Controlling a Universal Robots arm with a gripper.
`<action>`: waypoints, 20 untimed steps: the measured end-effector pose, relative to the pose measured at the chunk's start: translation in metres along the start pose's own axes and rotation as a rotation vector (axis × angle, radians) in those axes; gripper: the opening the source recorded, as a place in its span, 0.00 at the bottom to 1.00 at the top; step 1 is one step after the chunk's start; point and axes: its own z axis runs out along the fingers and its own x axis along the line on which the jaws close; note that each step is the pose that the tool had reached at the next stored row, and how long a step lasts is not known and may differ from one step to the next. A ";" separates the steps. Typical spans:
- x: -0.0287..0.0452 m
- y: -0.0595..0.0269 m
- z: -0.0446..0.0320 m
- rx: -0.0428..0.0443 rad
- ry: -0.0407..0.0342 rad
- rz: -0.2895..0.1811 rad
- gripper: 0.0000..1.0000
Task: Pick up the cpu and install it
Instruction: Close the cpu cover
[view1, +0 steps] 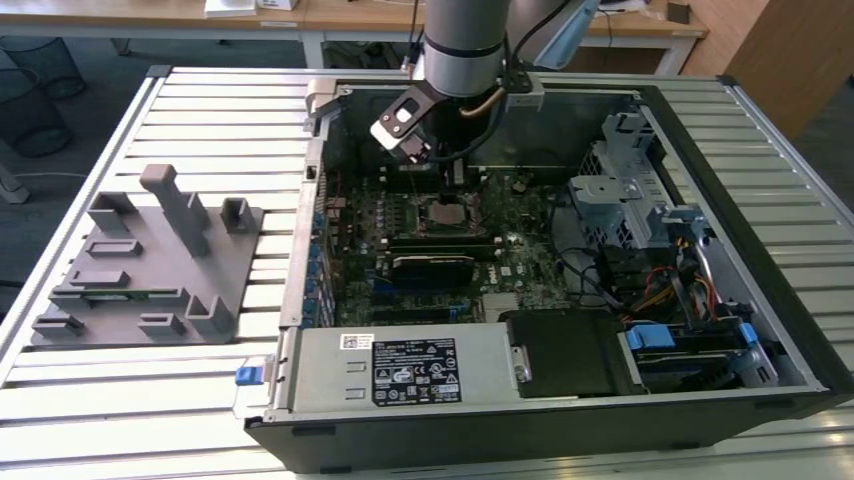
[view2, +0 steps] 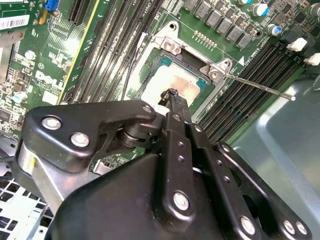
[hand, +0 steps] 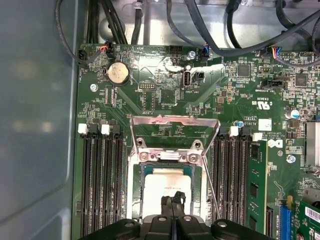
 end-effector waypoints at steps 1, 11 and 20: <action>0.0000 0.0000 -0.0002 0.0000 0.0000 0.000 0.11; 0.0000 0.0001 -0.0033 0.0000 0.0000 0.000 0.11; 0.0000 0.0001 -0.0063 0.0000 0.0001 0.000 0.11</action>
